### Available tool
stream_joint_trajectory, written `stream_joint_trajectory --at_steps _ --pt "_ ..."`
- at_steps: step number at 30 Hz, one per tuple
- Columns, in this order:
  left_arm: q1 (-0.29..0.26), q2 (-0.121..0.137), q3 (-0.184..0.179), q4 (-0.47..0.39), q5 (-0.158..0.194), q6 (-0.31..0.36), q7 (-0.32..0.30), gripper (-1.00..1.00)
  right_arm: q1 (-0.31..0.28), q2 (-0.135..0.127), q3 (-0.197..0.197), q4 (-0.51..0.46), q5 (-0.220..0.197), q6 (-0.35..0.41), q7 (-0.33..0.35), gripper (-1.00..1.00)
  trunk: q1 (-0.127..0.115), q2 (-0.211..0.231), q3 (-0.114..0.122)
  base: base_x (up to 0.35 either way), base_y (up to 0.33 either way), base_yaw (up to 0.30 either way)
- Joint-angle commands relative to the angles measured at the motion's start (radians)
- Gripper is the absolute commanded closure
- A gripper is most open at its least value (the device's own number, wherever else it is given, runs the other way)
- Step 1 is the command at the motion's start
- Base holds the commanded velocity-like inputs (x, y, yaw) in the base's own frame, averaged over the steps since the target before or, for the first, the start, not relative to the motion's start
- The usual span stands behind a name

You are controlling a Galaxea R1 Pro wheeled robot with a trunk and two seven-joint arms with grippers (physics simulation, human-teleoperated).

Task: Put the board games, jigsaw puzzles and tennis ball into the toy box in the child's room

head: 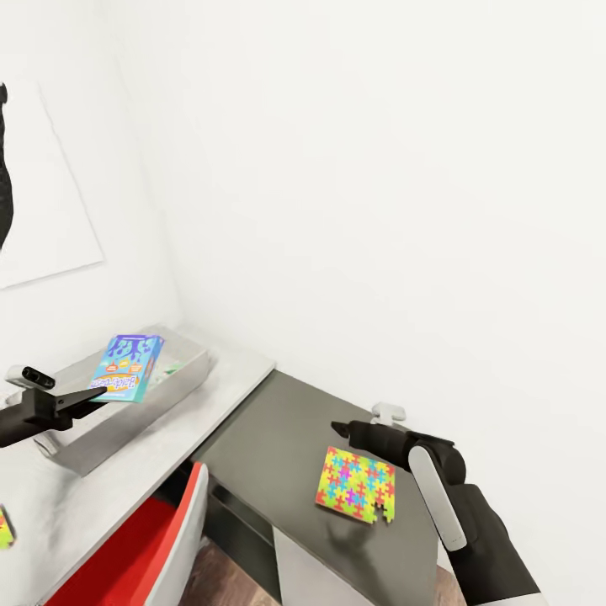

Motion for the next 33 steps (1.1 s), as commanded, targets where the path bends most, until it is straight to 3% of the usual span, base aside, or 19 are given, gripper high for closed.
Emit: stream_joint_trajectory --at_steps 1,10,17,22,27,33 --pt "-0.001 0.000 0.000 0.000 0.003 0.010 -0.004 1.00 0.000 0.000 0.000 -0.001 -0.002 0.004 -0.001 -1.00 0.000 -0.001 -0.003 0.085 0.027 0.209" --pt "-0.001 0.000 0.000 0.000 0.003 0.011 -0.004 1.00 0.002 0.000 -0.001 0.000 -0.002 0.003 0.000 -1.00 0.000 -0.001 -0.013 0.014 0.223 0.208" --pt "-0.001 0.000 0.000 0.000 0.003 0.010 -0.004 1.00 0.007 -0.002 -0.002 0.000 -0.002 -0.126 0.004 -1.00 0.000 -0.001 -0.016 0.100 0.124 0.069" --pt "-0.001 0.000 0.000 0.000 0.003 0.010 -0.004 1.00 0.006 -0.003 -0.001 0.001 0.000 -0.153 0.005 -1.00 0.000 -0.001 -0.016 0.222 0.006 0.002" --pt "-0.001 0.001 0.000 0.000 0.003 0.010 -0.004 1.00 0.006 -0.002 -0.002 0.002 0.060 -0.153 0.008 -1.00 0.000 -0.001 -0.016 0.101 0.000 0.000" --pt "-0.001 0.001 0.000 0.000 0.003 0.010 -0.004 1.00 0.006 0.004 -0.004 0.004 0.072 -0.148 0.008 -1.00 0.000 -0.001 -0.016 0.007 0.082 0.000"
